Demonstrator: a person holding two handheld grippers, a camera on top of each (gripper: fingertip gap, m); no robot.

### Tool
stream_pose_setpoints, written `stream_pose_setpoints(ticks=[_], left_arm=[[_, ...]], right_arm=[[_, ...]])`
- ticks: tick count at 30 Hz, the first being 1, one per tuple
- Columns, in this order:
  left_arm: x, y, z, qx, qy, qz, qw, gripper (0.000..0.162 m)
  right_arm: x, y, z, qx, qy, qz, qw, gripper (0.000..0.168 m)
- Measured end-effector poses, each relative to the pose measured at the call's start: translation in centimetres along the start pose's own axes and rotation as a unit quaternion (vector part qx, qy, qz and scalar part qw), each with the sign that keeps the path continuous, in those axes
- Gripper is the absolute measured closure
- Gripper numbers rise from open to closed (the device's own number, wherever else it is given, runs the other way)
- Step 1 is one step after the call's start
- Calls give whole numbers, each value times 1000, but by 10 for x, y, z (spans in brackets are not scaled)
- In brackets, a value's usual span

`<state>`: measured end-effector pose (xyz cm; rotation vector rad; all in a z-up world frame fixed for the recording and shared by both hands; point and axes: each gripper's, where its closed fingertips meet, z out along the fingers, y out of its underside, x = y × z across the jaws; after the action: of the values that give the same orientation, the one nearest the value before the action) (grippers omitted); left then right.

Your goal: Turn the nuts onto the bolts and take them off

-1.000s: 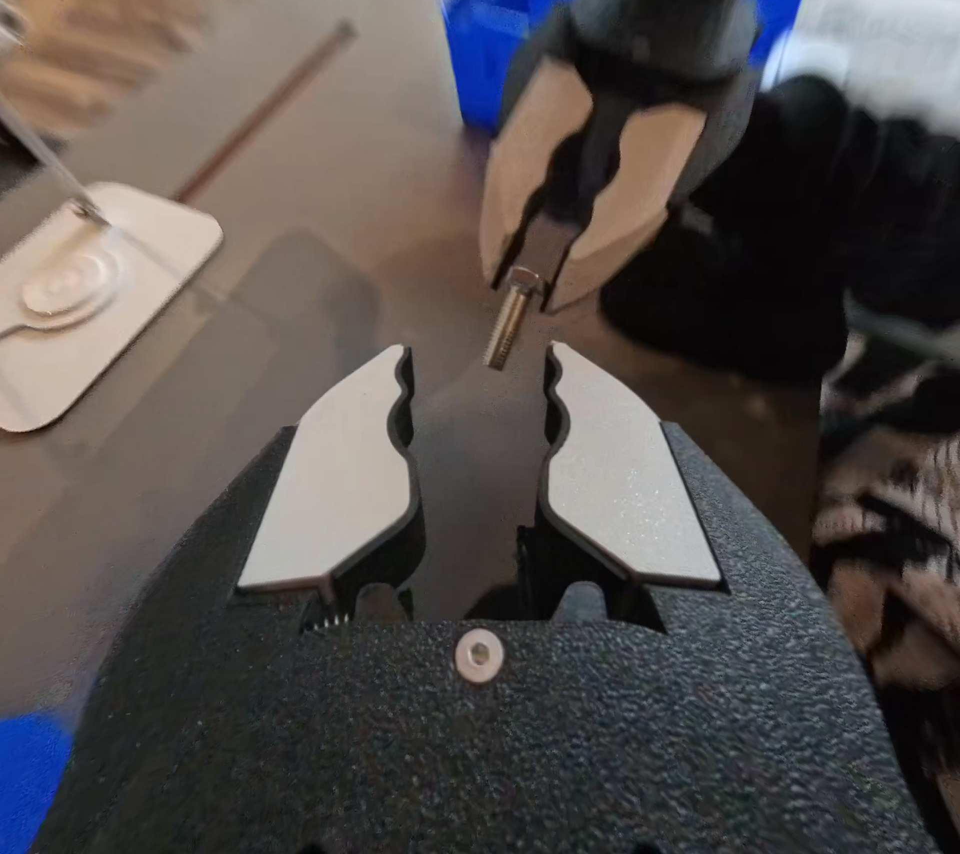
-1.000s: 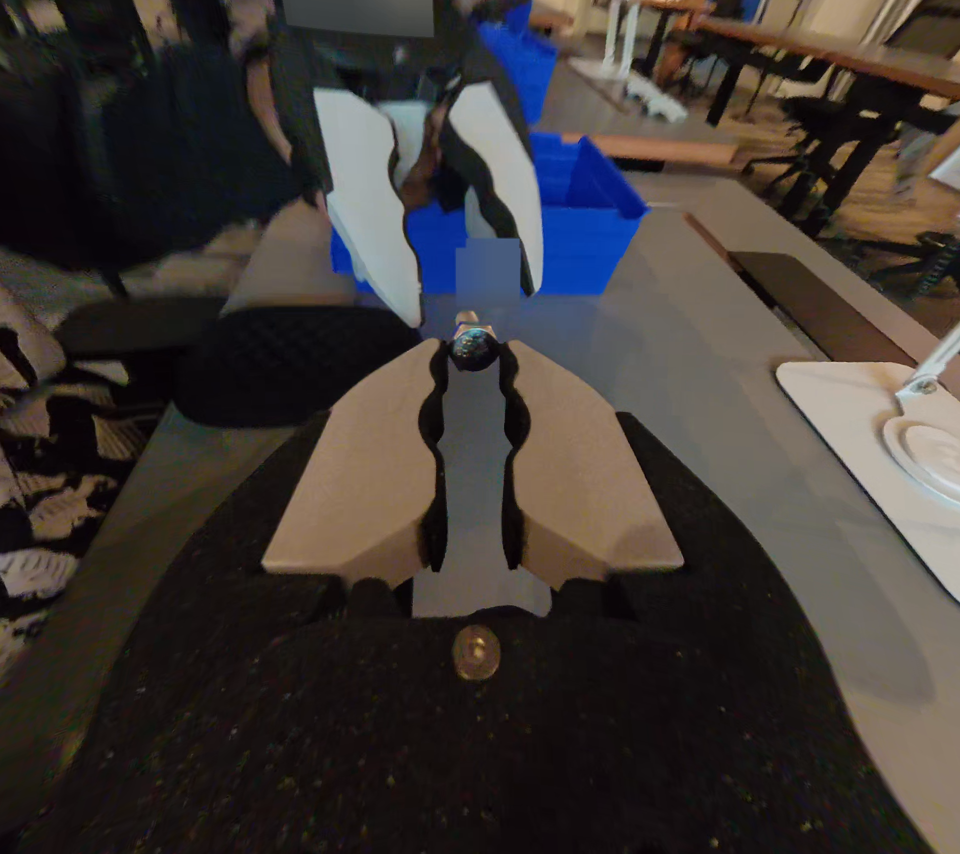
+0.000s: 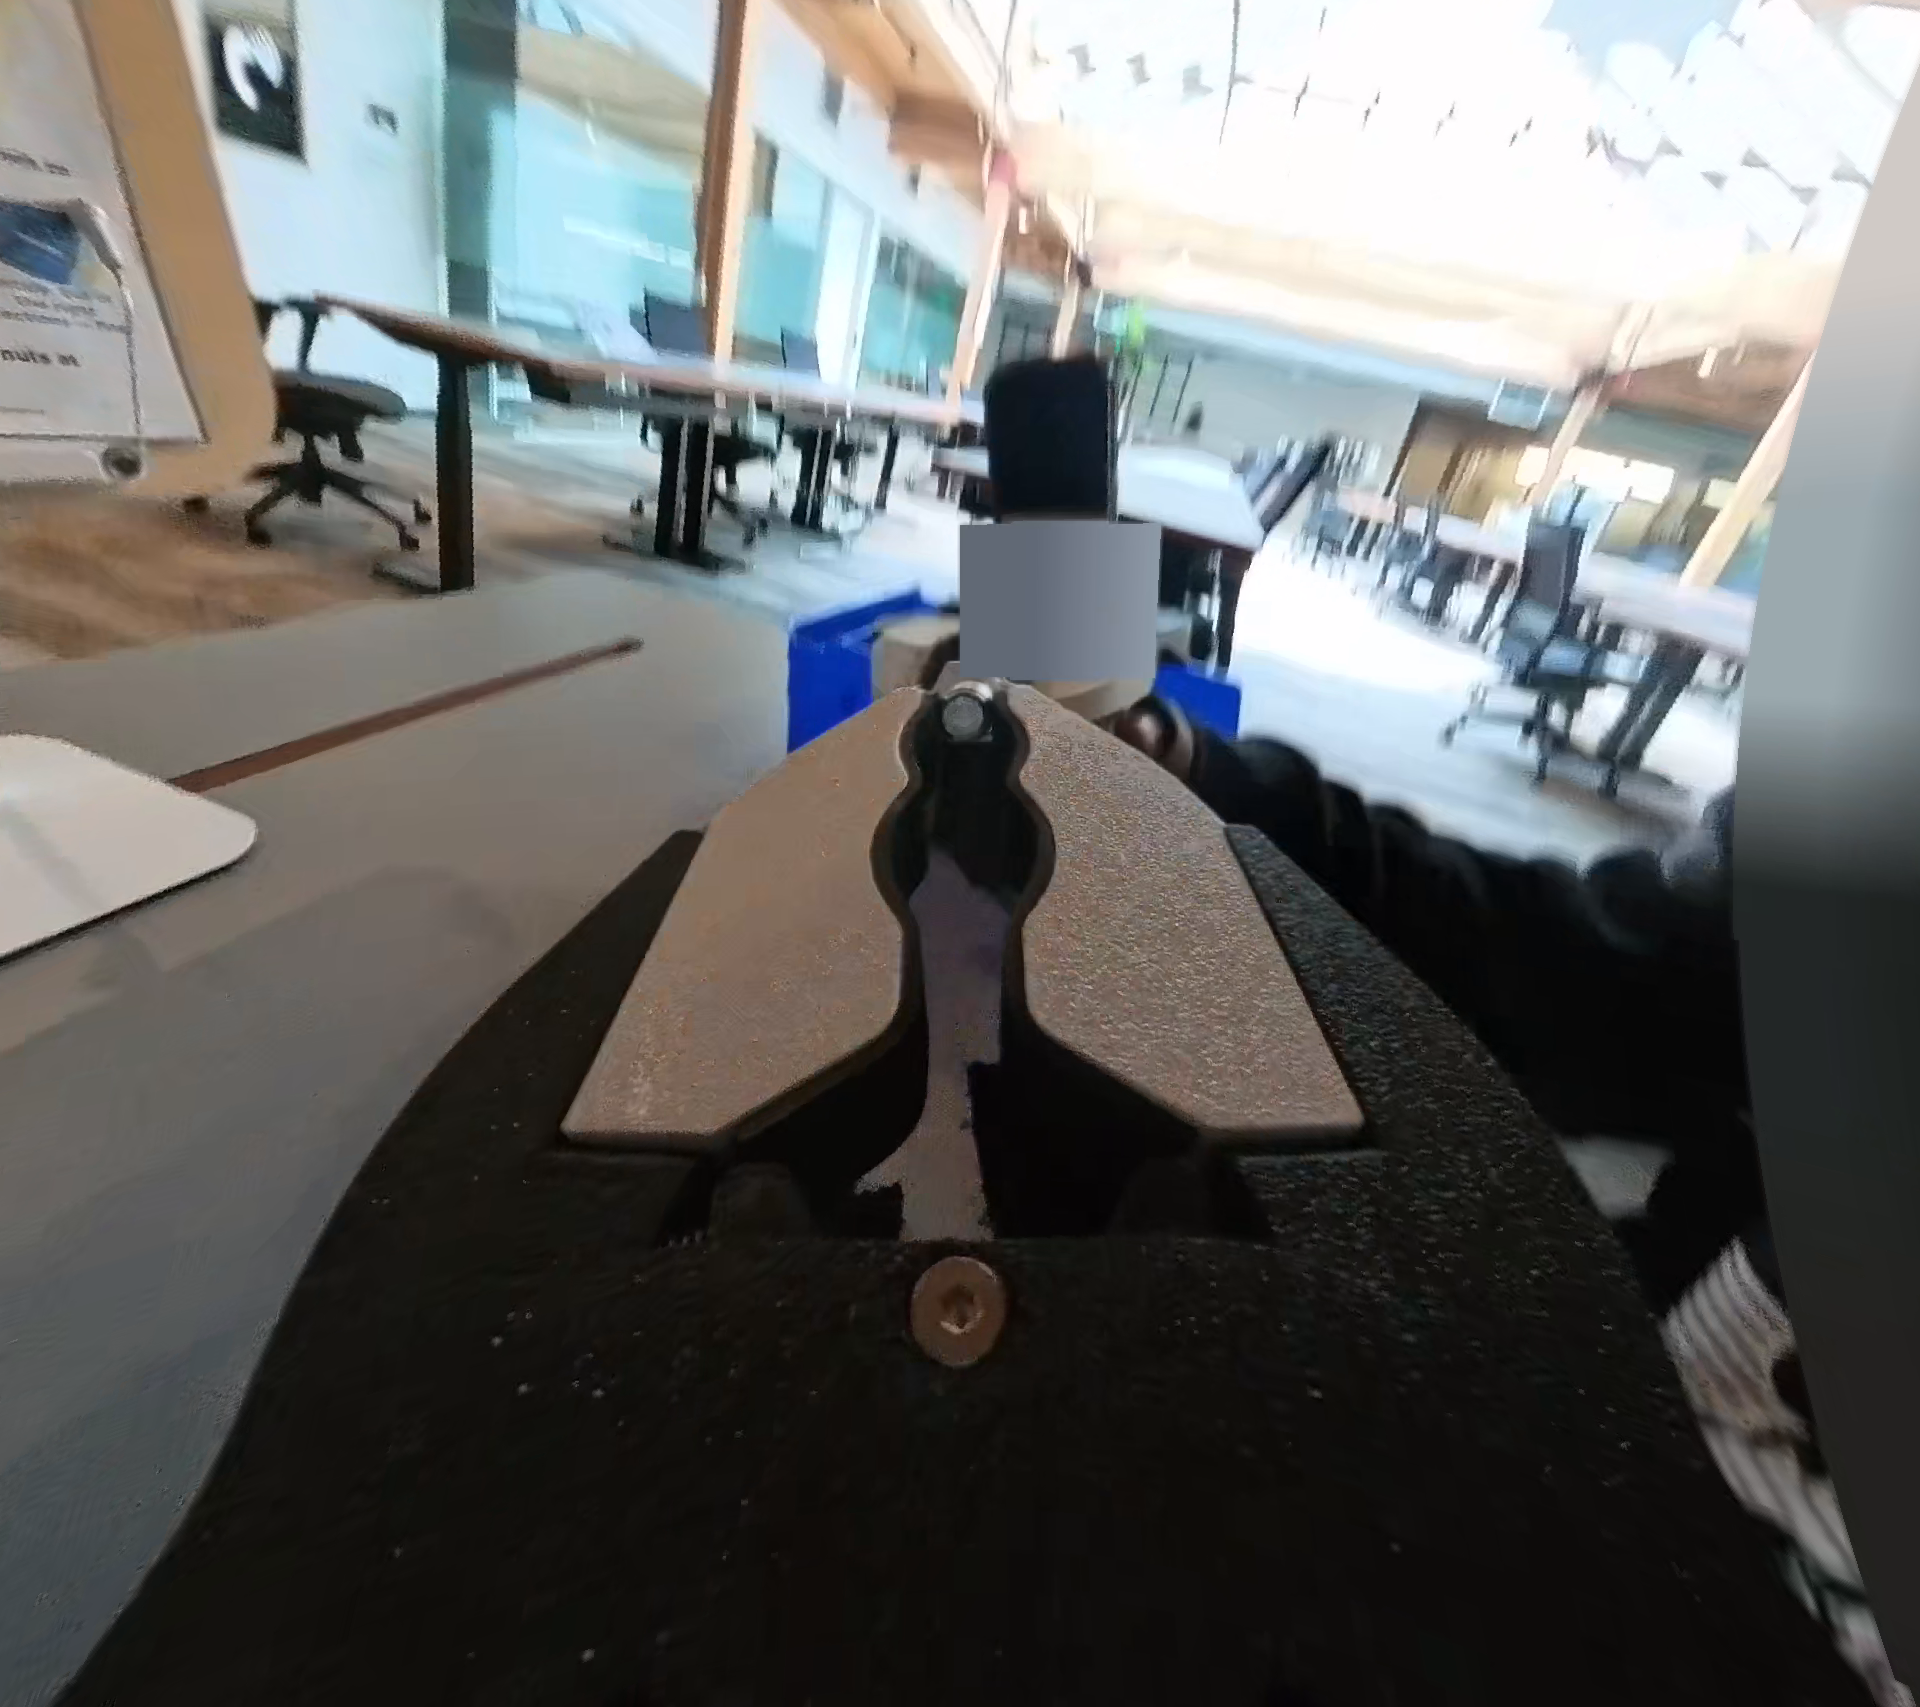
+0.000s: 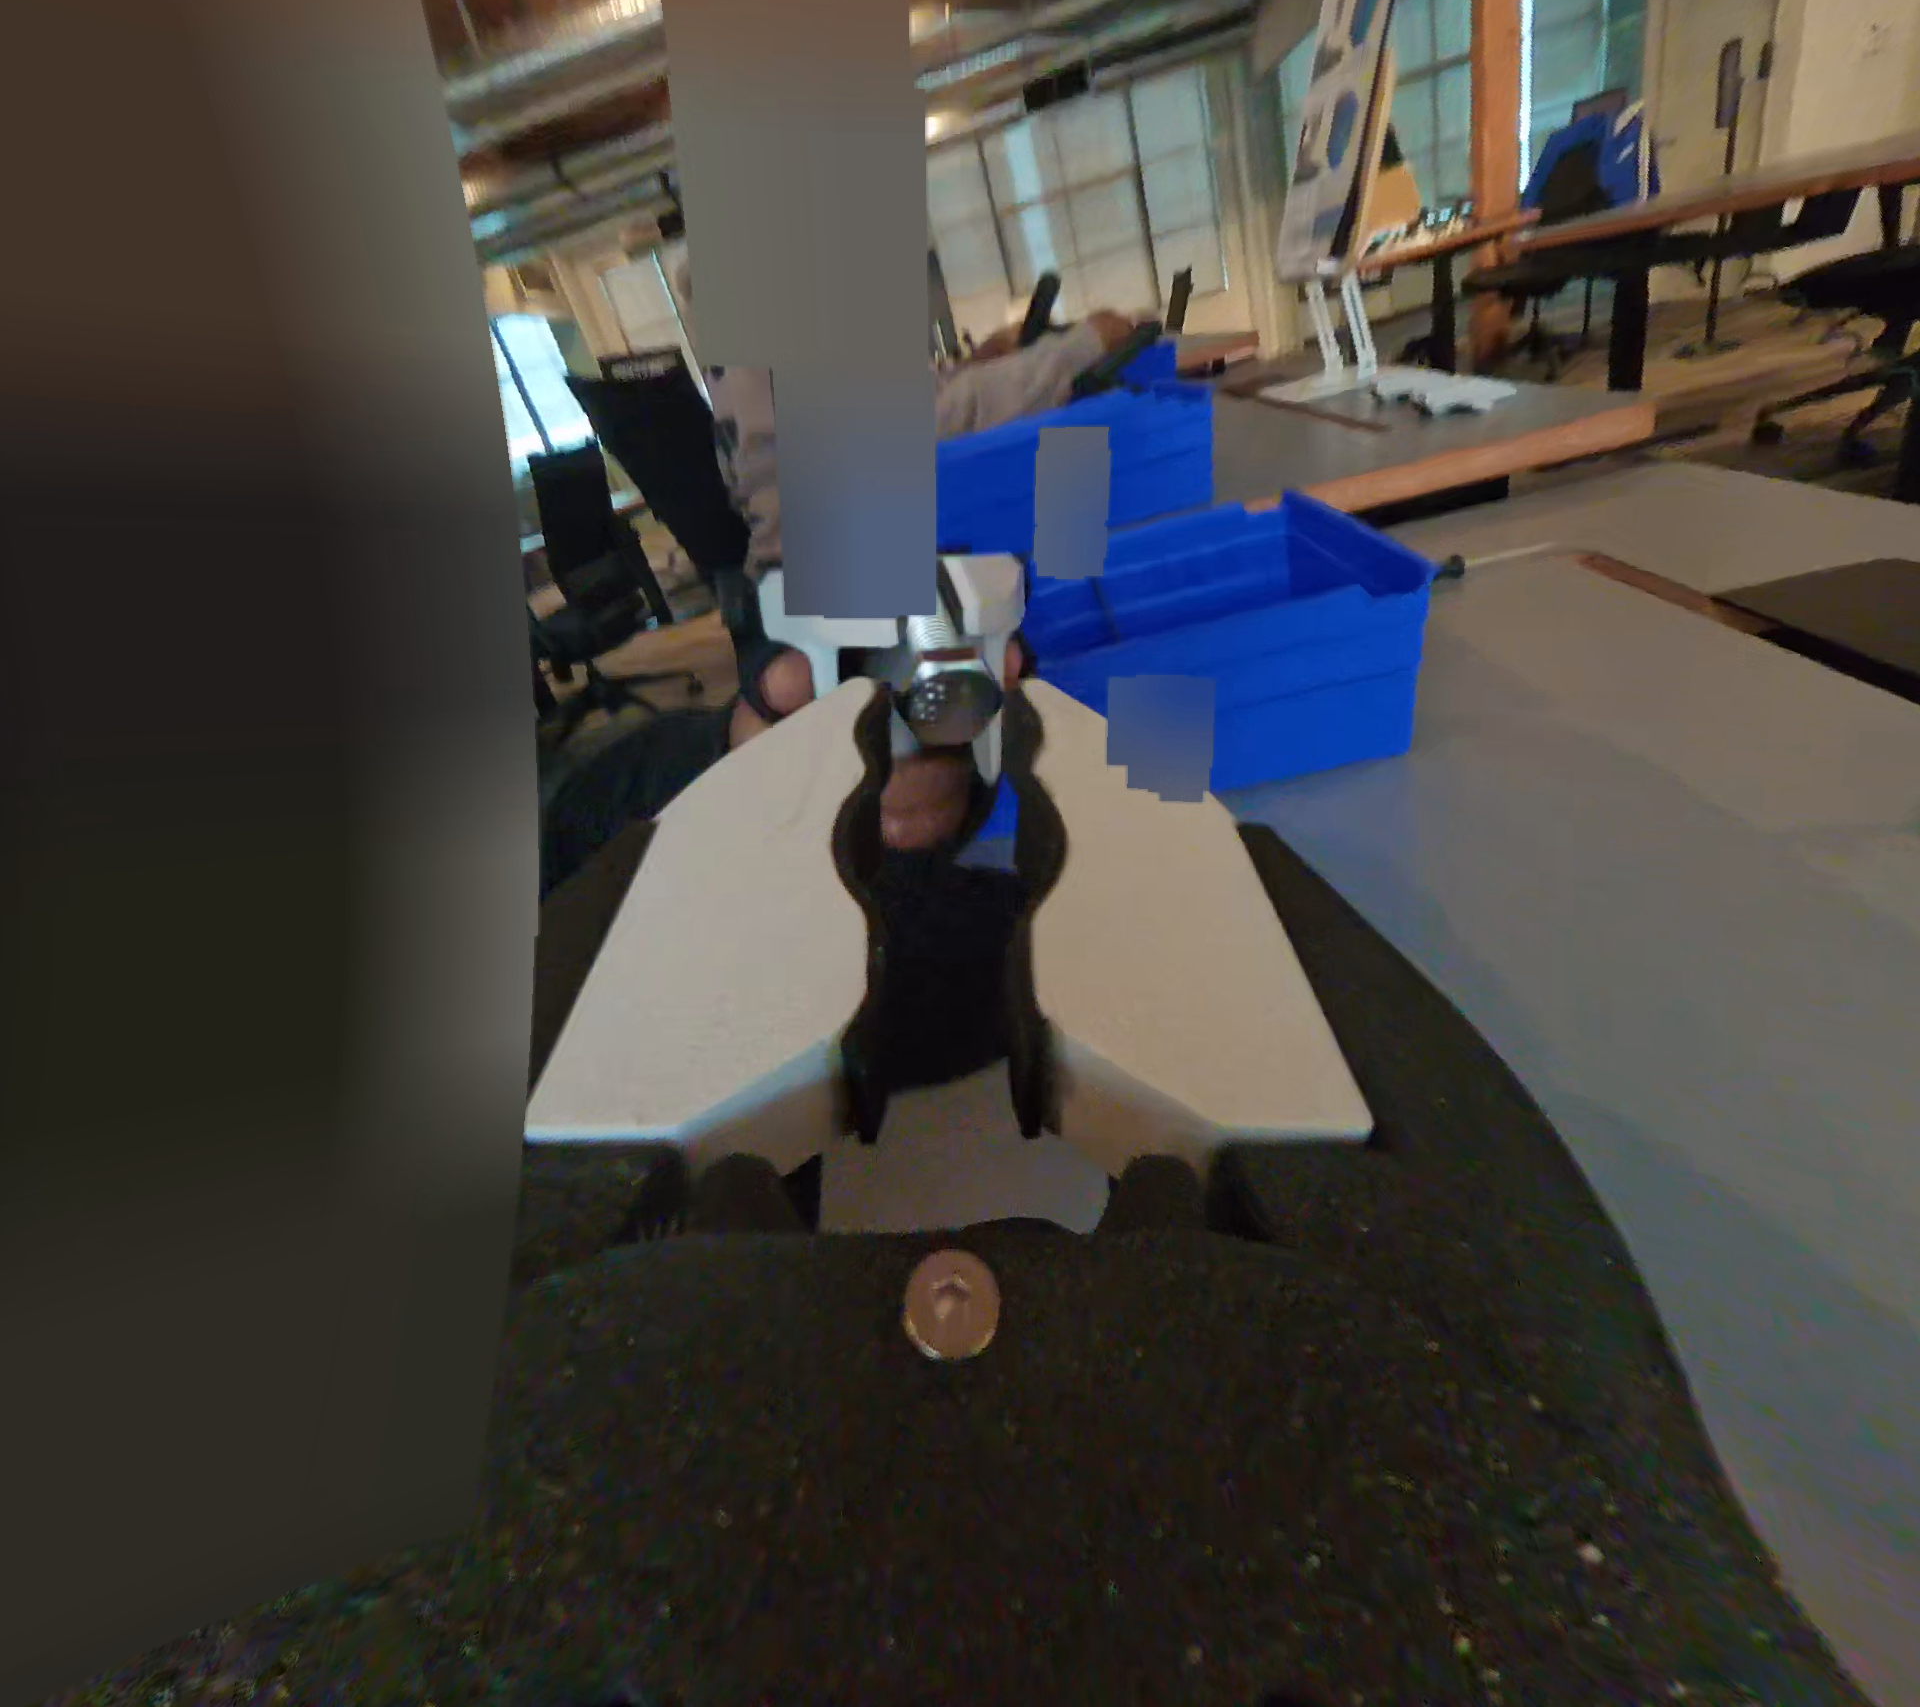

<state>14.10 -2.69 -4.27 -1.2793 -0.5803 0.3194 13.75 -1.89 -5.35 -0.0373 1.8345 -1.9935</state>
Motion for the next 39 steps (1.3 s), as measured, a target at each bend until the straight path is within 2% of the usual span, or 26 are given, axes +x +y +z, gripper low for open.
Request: stream_pose_setpoints(ticks=[4,8,14,16,18,21,24,28,30,32,35,39], left_arm=[[-3,25,-8,-166,-12,71,983,152],[-8,46,-16,-284,-15,111,952,152],[-3,67,-18,-370,19,111,922,152],[-2,71,-18,-382,23,115,917,152],[-3,73,-18,-389,22,123,913,152],[-5,73,-18,-386,18,125,914,152],[-8,66,-16,-346,2,123,930,149],[-10,50,-14,-231,-33,94,968,130],[-6,36,-12,-144,-35,67,987,135],[-6,32,-12,-98,-44,49,993,143],[-4,31,-10,-79,-40,49,995,143],[-3,33,-6,-93,-29,53,994,140]], right_arm=[[1,21,-6,-121,21,-42,991,130],[6,44,-6,-258,63,-148,953,134],[7,66,6,-354,68,-222,906,144],[6,73,7,-372,62,-223,899,147],[6,76,9,-371,60,-221,900,159],[8,75,10,-358,67,-213,907,160],[11,70,12,-321,77,-201,922,160],[13,58,14,-260,87,-192,942,160],[10,50,16,-218,83,-181,955,160],[7,45,18,-186,76,-173,964,160],[5,44,18,-176,69,-162,969,160],[2,47,19,-179,62,-161,969,160]])
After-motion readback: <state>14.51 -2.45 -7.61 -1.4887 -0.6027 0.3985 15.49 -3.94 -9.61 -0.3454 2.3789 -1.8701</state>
